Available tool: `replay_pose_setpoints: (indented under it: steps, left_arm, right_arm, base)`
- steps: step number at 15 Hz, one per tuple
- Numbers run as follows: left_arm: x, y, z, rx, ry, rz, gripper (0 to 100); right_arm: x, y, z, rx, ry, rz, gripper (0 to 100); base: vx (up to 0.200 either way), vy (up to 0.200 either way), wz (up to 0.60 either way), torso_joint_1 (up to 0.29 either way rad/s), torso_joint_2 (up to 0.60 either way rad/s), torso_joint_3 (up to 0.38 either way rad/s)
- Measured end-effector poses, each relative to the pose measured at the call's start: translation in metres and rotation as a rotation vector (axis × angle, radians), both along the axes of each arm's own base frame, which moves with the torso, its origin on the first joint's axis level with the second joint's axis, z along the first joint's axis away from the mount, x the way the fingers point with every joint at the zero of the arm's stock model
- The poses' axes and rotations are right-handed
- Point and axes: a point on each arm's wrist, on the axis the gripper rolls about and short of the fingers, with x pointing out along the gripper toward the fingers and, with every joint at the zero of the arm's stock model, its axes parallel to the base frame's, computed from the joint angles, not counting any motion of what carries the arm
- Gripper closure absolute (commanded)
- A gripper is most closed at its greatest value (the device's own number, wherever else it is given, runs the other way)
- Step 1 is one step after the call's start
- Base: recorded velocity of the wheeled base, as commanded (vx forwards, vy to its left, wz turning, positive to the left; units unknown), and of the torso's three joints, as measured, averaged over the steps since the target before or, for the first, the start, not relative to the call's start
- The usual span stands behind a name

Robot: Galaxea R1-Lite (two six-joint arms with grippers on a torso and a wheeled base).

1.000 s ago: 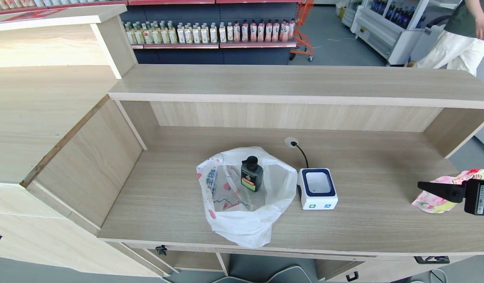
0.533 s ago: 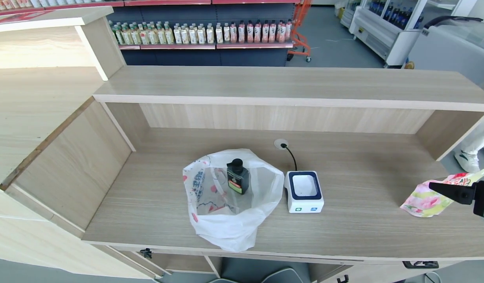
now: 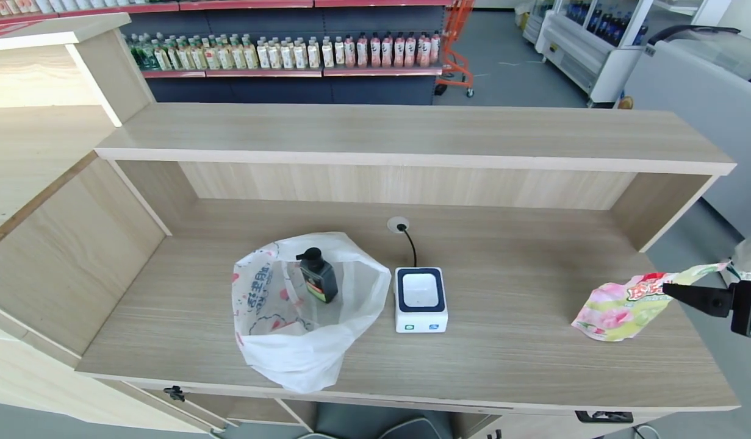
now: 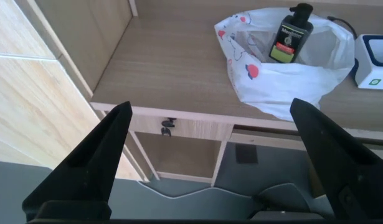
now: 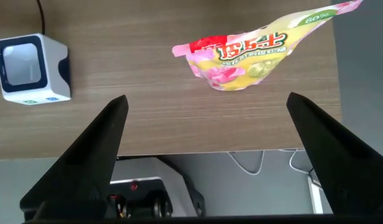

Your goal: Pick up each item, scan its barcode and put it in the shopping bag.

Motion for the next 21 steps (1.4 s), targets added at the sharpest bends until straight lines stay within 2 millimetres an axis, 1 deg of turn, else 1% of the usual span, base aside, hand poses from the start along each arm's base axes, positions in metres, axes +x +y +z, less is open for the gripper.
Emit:
replay_pose_setpoints:
  steps: [2, 8, 10, 12, 14, 16, 18, 21]
  left_arm:
    - [0.0, 0.0, 0.0, 0.0, 0.0, 0.0, 0]
    - [0.0, 0.0, 0.0, 0.0, 0.0, 0.0, 0]
    - [0.0, 0.0, 0.0, 0.0, 0.0, 0.0, 0]
    - [0.0, 0.0, 0.0, -0.001, 0.0, 0.0, 0]
    - [0.0, 0.0, 0.0, -0.002, -0.001, 0.0, 0]
    - [0.0, 0.0, 0.0, -0.001, 0.0, -0.001, 0]
    - [0.0, 0.0, 0.0, -0.002, 0.0, 0.0, 0]
    - [0.0, 0.0, 0.0, -0.002, 0.0, 0.0, 0]
  right_arm:
    - [0.0, 0.0, -0.001, 0.013, 0.004, -0.007, 0]
    - [-0.001, 0.001, -0.001, 0.143, 0.012, -0.06, 0]
    - [-0.003, 0.001, -0.002, 0.155, 0.03, -0.063, 0]
    - [-0.002, 0.003, 0.004, 0.221, 0.008, -0.082, 0]
    - [0.002, 0.011, 0.016, 0.344, -0.011, -0.093, 0]
    - [0.004, 0.017, 0.021, 0.422, 0.073, -0.117, 0]
    - [0.013, 0.021, 0.024, 0.488, 0.103, -0.16, 0]
    - [0.035, 0.026, 0.02, 0.528, 0.139, -0.212, 0]
  base:
    - [0.0, -0.2, 0.0, 0.0, 0.01, 0.0]
    - [0.0, -0.2, 0.0, 0.003, 0.0, 0.004]
    - [0.0, -0.2, 0.0, -0.002, 0.0, 0.0]
    - [0.0, 0.0, 0.0, 0.0, 0.0, 0.0]
    - [0.0, 0.0, 0.0, 0.0, 0.0, 0.0]
    - [0.0, 0.0, 0.0, 0.0, 0.0, 0.0]
    - [0.0, 0.0, 0.0, 0.0, 0.0, 0.0]
    - [0.0, 0.0, 0.0, 0.0, 0.0, 0.0]
